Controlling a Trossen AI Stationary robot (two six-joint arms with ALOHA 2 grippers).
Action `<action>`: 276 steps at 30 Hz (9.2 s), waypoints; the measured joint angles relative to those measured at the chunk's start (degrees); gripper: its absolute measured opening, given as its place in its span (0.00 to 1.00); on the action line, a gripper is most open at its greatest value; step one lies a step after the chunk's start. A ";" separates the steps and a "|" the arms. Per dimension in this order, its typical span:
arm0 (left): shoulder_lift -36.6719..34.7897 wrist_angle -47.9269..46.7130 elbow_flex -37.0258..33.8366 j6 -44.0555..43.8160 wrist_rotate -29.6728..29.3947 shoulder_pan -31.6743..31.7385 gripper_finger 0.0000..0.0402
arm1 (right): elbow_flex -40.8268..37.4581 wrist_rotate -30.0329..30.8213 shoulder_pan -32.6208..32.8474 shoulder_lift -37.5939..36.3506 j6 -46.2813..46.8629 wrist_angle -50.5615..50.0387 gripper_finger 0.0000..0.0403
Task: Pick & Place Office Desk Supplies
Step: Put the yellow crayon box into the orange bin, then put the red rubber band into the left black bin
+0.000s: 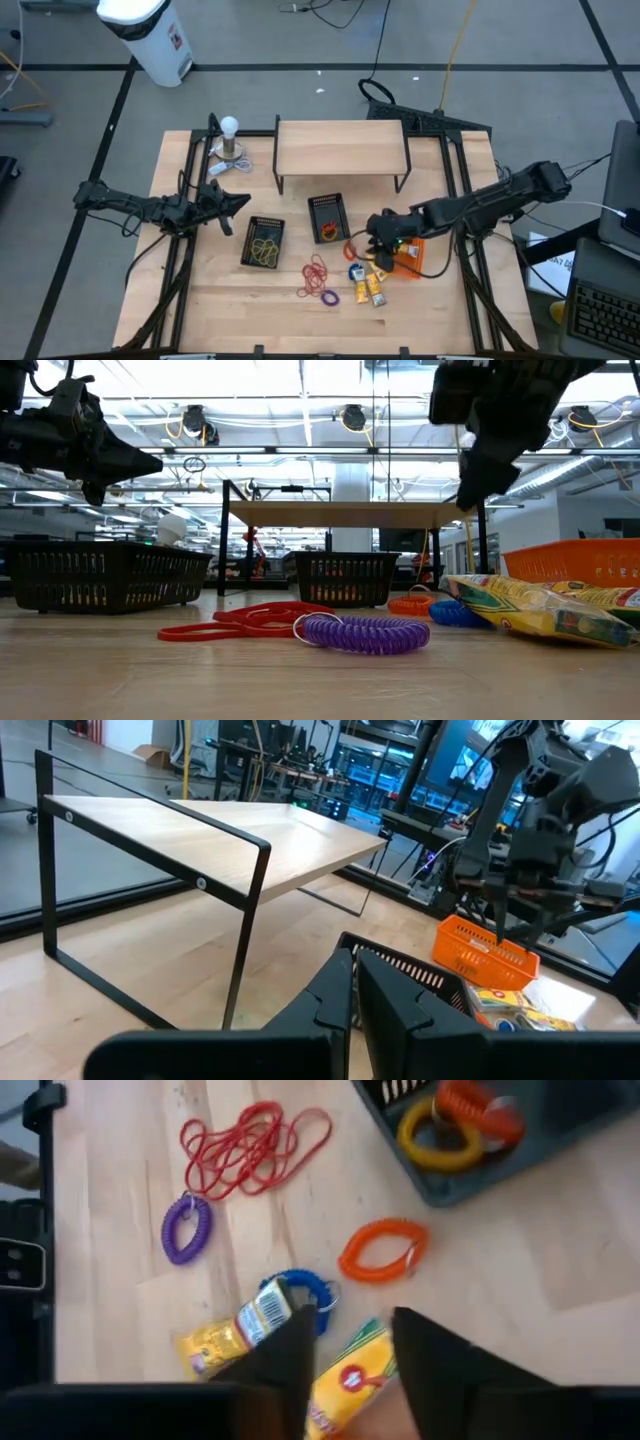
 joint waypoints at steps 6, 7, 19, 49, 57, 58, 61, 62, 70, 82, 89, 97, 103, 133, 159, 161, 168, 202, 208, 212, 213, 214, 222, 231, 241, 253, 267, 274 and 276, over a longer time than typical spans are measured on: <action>0.01 -0.04 0.00 0.35 0.01 0.00 0.05 | 0.20 -2.19 1.25 4.52 2.75 1.37 0.54; 0.01 -0.03 0.00 0.35 0.01 0.00 0.05 | 0.82 -1.67 1.63 5.60 3.18 0.90 0.55; 0.00 0.00 0.00 0.09 0.02 0.00 0.05 | 15.67 3.37 2.82 18.58 9.60 -19.07 0.51; -0.01 -1.38 0.00 0.55 0.23 0.00 0.05 | 17.66 -4.48 2.95 29.00 13.42 -23.32 0.50; 0.00 -1.34 0.00 0.38 0.05 0.00 0.05 | 17.66 -4.25 2.95 29.39 9.24 -21.21 0.50; -0.01 -1.34 0.00 0.37 0.05 0.00 0.05 | 17.63 -4.23 2.95 29.39 8.69 -20.80 0.50; -0.01 -1.32 0.00 -0.31 0.05 0.00 0.05 | 17.57 -4.11 2.97 29.39 7.05 -20.11 0.49; -0.01 -1.31 0.00 -0.73 0.05 0.00 0.05 | 17.57 -4.10 2.97 29.39 6.47 -19.97 0.47; -0.01 -1.29 0.00 -1.18 0.03 0.00 0.05 | 17.55 -3.17 2.96 27.72 2.18 -17.85 0.22; -0.01 -0.87 0.00 -1.29 -0.05 0.00 0.05 | 17.51 0.35 2.62 13.98 -5.73 -12.08 0.21; 0.00 -0.85 0.00 -1.29 -0.12 0.00 0.05 | 17.26 0.87 4.94 0.85 -20.59 -1.59 0.16; -0.01 -0.84 0.00 -1.27 -0.19 0.00 0.05 | 7.61 2.38 5.14 -17.95 -27.06 12.46 0.19; -0.01 -0.85 0.00 -1.20 -0.40 0.00 0.05 | -5.91 3.41 5.16 -32.96 -27.43 22.05 0.16; -0.01 -0.81 0.00 -2.82 -1.50 0.00 0.05 | -34.32 -1.30 5.29 -54.02 -24.05 41.61 0.18; -0.01 -0.83 0.00 -4.54 -1.46 0.00 0.05 | -34.16 -4.23 5.29 -55.79 -21.35 33.93 0.16; -0.01 -0.82 0.00 -4.54 -1.43 0.00 0.05 | -33.01 -4.23 5.29 -55.75 -20.04 31.74 0.16; -0.01 -0.83 0.00 -4.52 -1.41 0.00 0.05 | -23.66 -4.10 5.29 -53.17 -17.59 18.04 0.16; -0.01 -1.31 0.00 -4.13 -1.33 0.00 0.05 | -6.88 4.89 6.42 -16.18 0.41 -26.30 0.16; 0.00 -1.31 0.00 -3.30 -1.33 0.00 0.05 | -9.81 4.80 9.35 -8.69 1.89 -20.75 0.16; 0.00 -1.31 0.00 -2.96 -1.35 0.00 0.05 | -9.84 3.14 10.16 -5.55 1.80 -18.98 0.16; -0.01 -1.31 0.00 -3.00 -1.35 0.00 0.05 | -9.86 2.11 10.16 -5.08 1.61 -18.80 0.17; 0.00 -1.31 0.00 -3.05 -1.35 0.00 0.05 | -9.88 1.34 10.16 -4.82 1.33 -18.78 0.18; -0.01 -1.62 0.00 -2.80 1.11 0.00 0.05 | -9.88 -1.00 10.09 -6.13 1.73 -20.25 0.45; -0.01 -2.00 0.02 -2.36 1.69 0.00 0.05 | -9.88 0.41 10.19 -12.33 9.23 -20.77 0.65; 0.44 -2.45 1.49 -2.84 6.07 0.00 0.05 | -9.64 10.42 10.51 -16.62 9.27 -18.37 0.60; 3.44 -1.33 2.44 -4.29 8.71 0.00 0.05 | -9.66 15.02 11.34 -22.87 -11.78 -9.13 0.51; 3.44 -0.35 2.45 -2.21 8.20 0.00 0.05 | -11.81 15.34 11.28 -43.69 -28.88 0.17 0.02; 3.44 -0.50 2.45 -2.21 8.14 0.00 0.05 | -21.30 13.63 11.26 -53.18 -29.85 7.45 0.01; 3.44 -0.64 2.45 -2.21 8.03 0.00 0.05 | -23.53 13.48 11.28 -56.08 -29.68 8.29 0.00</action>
